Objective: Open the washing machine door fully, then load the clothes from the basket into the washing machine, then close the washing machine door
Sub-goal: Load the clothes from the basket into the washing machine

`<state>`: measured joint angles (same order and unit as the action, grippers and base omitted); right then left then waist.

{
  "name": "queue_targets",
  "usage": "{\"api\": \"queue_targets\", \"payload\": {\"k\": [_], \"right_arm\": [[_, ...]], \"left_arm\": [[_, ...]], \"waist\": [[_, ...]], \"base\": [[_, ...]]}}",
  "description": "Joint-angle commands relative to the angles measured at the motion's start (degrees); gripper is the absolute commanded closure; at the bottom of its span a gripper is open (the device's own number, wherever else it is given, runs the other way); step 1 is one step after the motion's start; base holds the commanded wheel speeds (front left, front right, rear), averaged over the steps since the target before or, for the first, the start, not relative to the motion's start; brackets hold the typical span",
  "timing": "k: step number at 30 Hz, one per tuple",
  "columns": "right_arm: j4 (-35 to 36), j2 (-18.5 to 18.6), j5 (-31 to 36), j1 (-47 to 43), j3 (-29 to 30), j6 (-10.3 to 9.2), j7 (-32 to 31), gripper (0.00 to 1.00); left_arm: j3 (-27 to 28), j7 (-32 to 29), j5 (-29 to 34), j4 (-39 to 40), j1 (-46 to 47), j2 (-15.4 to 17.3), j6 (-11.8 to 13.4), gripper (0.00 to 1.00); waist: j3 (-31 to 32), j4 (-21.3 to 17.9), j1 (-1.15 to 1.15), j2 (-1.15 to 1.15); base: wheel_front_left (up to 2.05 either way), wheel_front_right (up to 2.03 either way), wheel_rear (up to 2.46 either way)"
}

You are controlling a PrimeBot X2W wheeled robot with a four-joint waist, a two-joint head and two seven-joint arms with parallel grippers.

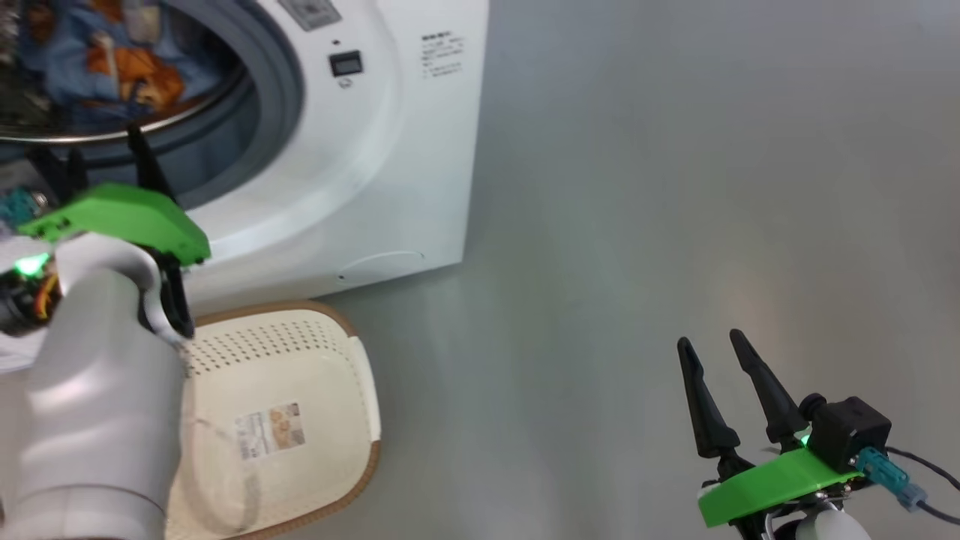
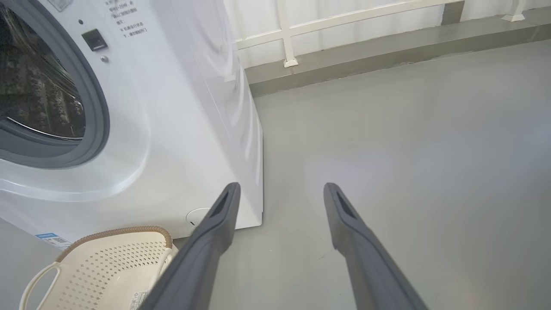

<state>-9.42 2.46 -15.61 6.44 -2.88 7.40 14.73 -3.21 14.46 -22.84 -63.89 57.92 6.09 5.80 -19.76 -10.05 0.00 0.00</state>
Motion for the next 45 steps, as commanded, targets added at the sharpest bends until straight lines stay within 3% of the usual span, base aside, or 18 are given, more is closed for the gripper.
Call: {"api": "queue_targets", "payload": {"k": [1,12,17,25,35,45], "right_arm": [[1.09,0.42,1.28,-1.17,-0.92,0.09,0.27,0.0],[1.6,0.44,2.56,-4.01,2.0,0.09,0.27,0.0],[1.77,0.77,2.81,-4.37,2.32,0.09,0.27,0.0],[2.02,0.78,2.96,-5.64,2.36,0.09,0.27,0.0],[1.69,1.38,2.97,-6.17,0.5,0.09,0.27,0.0],[0.72,2.52,2.61,-8.77,-0.77,0.09,0.27,0.0]], "left_arm": [[1.02,0.53,0.87,2.7,-1.99,1.58,-0.15,0.0],[1.33,0.53,4.76,15.59,-17.59,-1.93,-1.07,0.0],[1.0,0.53,4.61,20.28,-22.82,-2.74,-3.12,0.0],[0.72,0.53,3.66,28.57,-33.15,-3.17,-4.03,0.0],[3.3,0.53,4.46,39.38,-46.69,-3.2,-3.82,0.0],[2.6,0.53,4.72,44.34,-55.94,-3.21,-3.53,0.0]], "waist": [[4.11,3.8,0.0,0.0],[8.24,7.65,0.0,0.0],[9.24,8.32,0.0,0.0],[11.56,9.85,0.0,0.0],[14.87,10.85,0.0,0.0],[19.32,12.67,0.0,0.0]], "base": [[0.0,0.0,0.0],[0.0,0.0,0.0],[0.0,0.0,0.0],[0.0,0.0,0.0],[0.0,0.0,0.0],[0.0,0.0,0.0]]}}
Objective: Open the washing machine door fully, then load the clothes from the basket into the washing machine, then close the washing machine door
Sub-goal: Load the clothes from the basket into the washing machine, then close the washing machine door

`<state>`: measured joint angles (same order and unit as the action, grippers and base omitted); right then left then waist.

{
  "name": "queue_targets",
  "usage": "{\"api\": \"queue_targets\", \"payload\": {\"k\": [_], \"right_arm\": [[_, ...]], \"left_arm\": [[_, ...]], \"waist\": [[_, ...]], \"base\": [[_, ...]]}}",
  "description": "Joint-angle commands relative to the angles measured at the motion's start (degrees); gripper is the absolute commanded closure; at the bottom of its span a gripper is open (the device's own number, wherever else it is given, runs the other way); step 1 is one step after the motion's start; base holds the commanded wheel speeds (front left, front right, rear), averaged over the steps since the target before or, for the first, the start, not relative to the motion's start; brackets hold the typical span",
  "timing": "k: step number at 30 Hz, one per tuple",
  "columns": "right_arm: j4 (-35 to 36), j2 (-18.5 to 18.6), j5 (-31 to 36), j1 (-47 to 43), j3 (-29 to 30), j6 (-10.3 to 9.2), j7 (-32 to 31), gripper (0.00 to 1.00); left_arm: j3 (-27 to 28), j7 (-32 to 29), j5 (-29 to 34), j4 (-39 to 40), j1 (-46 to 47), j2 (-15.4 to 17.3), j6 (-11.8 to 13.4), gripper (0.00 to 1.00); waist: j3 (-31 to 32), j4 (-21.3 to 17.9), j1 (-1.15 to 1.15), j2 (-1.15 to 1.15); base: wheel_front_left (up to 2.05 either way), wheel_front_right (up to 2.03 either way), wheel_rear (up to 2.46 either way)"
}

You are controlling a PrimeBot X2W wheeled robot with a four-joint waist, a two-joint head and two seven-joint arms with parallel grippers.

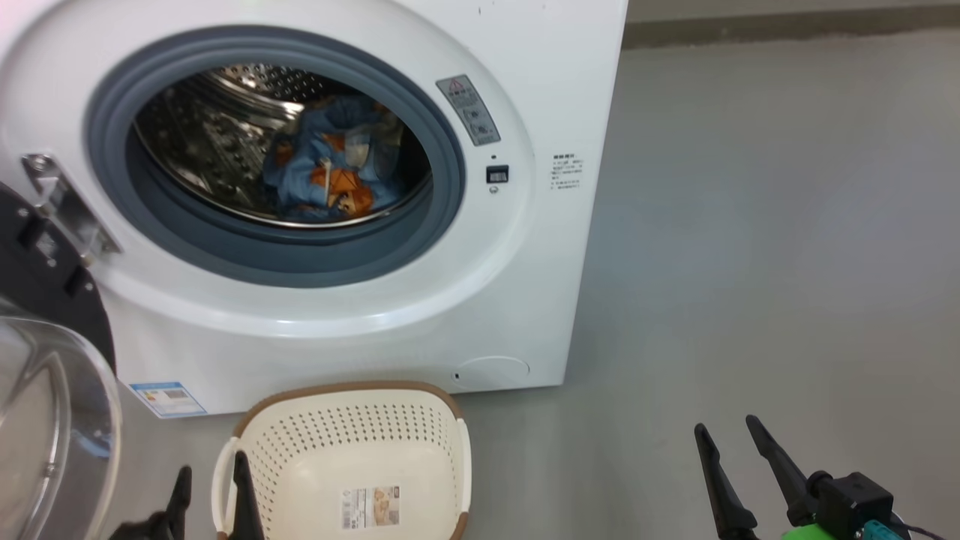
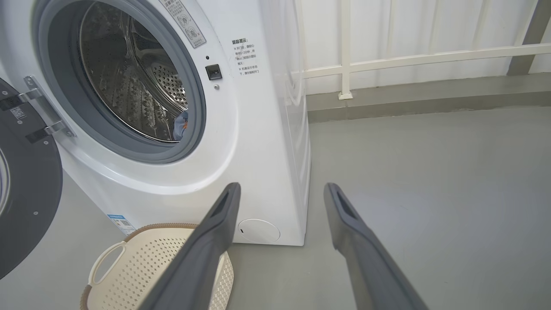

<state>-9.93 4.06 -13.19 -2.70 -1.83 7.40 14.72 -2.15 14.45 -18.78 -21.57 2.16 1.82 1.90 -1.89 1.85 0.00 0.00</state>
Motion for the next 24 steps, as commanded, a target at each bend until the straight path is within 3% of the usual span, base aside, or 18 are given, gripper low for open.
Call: {"api": "queue_targets", "payload": {"k": [1,24], "right_arm": [[1.2,0.98,0.15,0.18,-1.85,0.09,0.28,0.0],[1.74,1.51,0.12,-0.07,-1.93,0.09,0.28,0.0]], "left_arm": [[1.38,0.54,0.76,2.45,-0.9,1.07,0.54,0.0],[0.2,0.55,0.91,7.46,-5.78,1.06,1.56,0.0]], "waist": [[1.8,0.88,0.0,0.0],[1.92,1.29,0.0,0.0]], "base": [[0.0,0.0,0.0],[0.0,0.0,0.0]]}}
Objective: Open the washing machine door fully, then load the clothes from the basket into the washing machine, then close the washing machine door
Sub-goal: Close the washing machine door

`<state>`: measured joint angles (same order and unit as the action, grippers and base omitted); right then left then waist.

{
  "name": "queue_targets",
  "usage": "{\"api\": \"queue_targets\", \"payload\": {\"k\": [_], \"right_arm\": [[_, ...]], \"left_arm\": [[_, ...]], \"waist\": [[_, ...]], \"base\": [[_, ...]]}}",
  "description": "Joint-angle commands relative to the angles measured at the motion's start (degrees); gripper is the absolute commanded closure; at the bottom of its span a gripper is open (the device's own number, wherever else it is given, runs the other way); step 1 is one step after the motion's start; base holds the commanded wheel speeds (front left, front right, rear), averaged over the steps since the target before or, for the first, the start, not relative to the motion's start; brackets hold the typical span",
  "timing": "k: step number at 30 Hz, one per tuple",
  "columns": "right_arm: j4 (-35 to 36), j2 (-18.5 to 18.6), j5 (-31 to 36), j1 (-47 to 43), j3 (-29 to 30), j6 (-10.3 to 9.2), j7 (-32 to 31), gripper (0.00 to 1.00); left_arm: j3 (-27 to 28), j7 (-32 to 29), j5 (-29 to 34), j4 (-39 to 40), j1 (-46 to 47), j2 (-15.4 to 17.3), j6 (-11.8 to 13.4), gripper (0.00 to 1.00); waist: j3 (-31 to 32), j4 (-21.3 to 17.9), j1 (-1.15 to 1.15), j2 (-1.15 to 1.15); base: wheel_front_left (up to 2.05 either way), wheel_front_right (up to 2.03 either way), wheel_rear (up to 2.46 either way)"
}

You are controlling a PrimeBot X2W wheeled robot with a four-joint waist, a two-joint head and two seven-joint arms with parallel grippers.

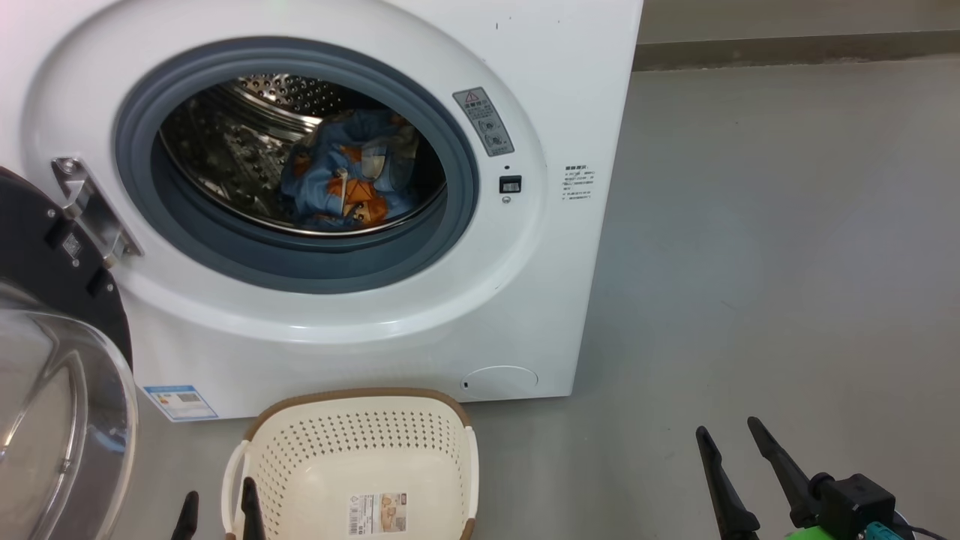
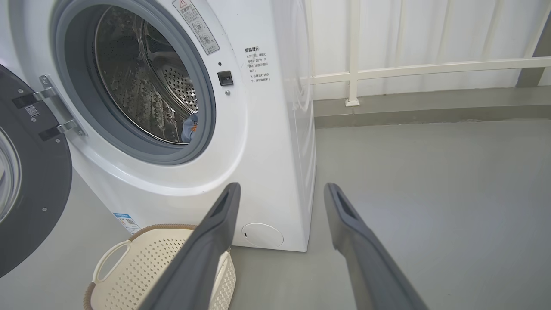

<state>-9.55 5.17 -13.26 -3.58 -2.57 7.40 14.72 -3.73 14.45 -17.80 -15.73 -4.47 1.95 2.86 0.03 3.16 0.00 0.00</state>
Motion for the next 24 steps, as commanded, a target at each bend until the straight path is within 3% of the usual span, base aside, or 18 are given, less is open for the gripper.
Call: {"api": "queue_targets", "payload": {"k": [1,10,24], "right_arm": [[1.36,0.38,0.19,0.84,-1.2,0.09,0.28,0.0],[1.38,0.1,0.19,0.95,-1.21,0.09,0.28,0.0],[1.33,0.09,0.1,1.08,-1.08,0.09,0.28,0.0]], "left_arm": [[1.84,0.55,0.05,1.67,0.84,0.93,0.71,0.0],[2.29,0.55,0.73,1.87,0.79,0.93,1.42,0.0],[2.38,0.55,0.67,2.97,0.5,0.93,2.39,0.0]], "waist": [[-0.03,-0.07,0.0,0.0],[-0.2,-0.41,0.0,0.0],[0.0,-1.01,0.0,0.0]], "base": [[-0.12,0.12,0.0],[-0.8,0.8,0.0],[-1.74,1.74,0.0]]}}
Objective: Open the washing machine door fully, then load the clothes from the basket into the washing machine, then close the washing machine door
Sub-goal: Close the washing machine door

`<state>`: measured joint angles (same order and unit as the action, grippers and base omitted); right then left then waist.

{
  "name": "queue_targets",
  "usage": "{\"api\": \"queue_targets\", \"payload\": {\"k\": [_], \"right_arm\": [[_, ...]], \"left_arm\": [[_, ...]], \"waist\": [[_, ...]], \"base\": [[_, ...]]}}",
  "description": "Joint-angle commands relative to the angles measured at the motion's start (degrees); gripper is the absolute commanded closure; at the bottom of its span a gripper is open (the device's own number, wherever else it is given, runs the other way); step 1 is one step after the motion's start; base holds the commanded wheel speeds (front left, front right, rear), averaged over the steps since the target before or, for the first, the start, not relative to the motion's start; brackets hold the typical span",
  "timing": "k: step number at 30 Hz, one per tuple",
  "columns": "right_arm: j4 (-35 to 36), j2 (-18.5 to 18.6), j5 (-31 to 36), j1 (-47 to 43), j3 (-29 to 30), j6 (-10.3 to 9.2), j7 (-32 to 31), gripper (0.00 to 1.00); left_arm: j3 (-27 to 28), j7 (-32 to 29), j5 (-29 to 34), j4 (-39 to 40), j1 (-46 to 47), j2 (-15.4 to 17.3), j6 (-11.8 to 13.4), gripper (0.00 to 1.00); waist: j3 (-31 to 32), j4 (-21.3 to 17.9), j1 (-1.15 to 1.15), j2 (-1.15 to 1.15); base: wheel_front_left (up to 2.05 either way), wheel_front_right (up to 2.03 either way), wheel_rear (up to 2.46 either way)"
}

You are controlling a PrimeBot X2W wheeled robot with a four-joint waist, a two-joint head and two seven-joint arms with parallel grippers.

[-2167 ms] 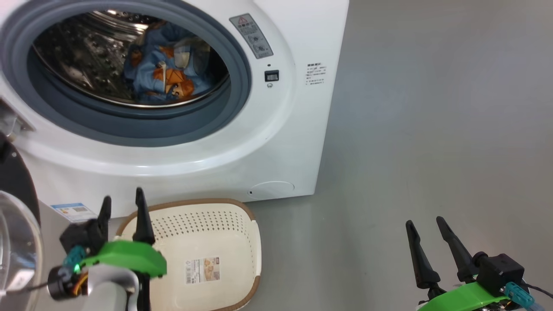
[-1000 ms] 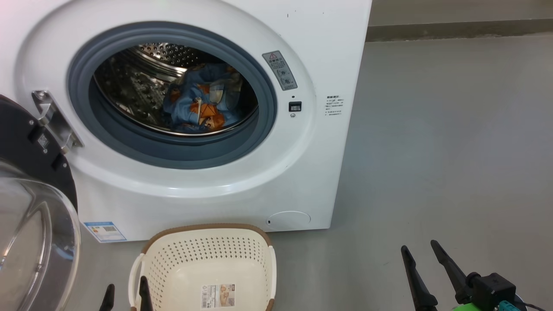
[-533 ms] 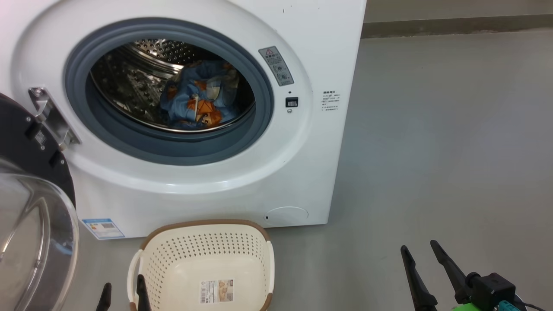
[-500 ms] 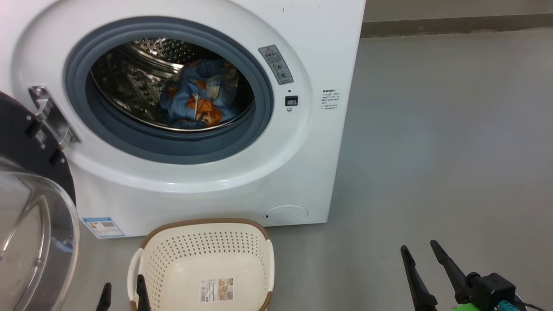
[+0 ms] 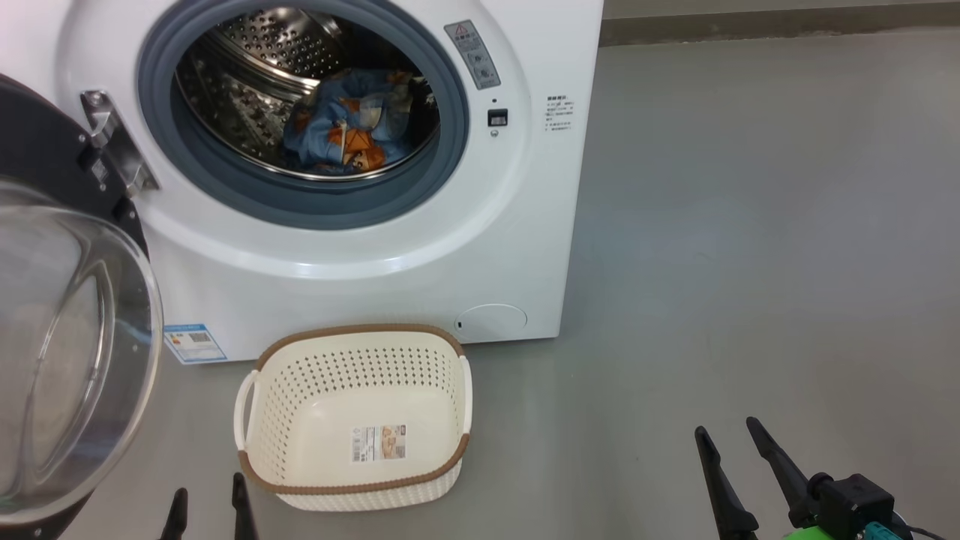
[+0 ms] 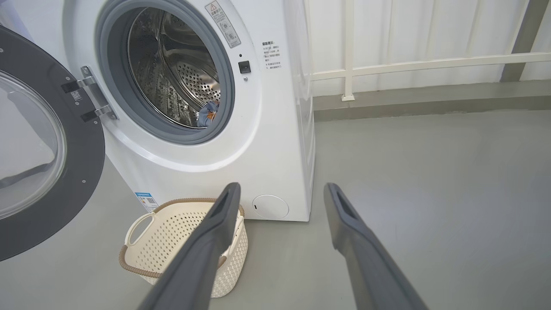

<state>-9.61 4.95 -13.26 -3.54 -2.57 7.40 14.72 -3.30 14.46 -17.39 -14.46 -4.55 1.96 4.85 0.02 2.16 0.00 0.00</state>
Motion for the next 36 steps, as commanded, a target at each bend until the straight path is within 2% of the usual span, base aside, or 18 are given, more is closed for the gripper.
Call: {"api": "queue_targets", "payload": {"k": [1,11,18,25,36], "right_arm": [[1.42,0.28,0.11,1.0,-1.13,0.09,0.28,0.0],[1.52,-0.09,0.14,0.64,-1.22,0.09,0.28,0.0],[1.79,0.43,0.81,0.59,-1.43,0.09,0.28,0.0],[1.77,1.18,1.07,1.19,-2.83,0.09,0.28,0.0],[1.14,2.74,0.26,3.0,-6.99,0.09,0.28,0.0]], "left_arm": [[2.02,0.53,0.38,1.78,0.57,0.92,0.47,0.0],[1.98,0.53,0.59,1.76,0.33,0.92,0.4,0.0],[2.48,0.53,1.56,2.01,0.15,0.92,0.66,0.0],[2.98,0.53,3.23,2.81,-0.49,0.92,2.19,0.0],[2.59,0.54,2.67,5.26,-2.69,0.92,4.37,0.0]], "waist": [[0.02,-0.07,0.0,0.0],[0.31,0.24,0.0,0.0],[0.7,2.8,0.0,0.0],[1.5,8.65,0.0,0.0],[3.3,21.34,0.0,0.0]], "base": [[-0.94,0.94,0.0],[-0.31,0.31,0.0],[0.0,0.0,0.0],[0.0,0.0,0.0],[0.0,0.0,0.0]]}}
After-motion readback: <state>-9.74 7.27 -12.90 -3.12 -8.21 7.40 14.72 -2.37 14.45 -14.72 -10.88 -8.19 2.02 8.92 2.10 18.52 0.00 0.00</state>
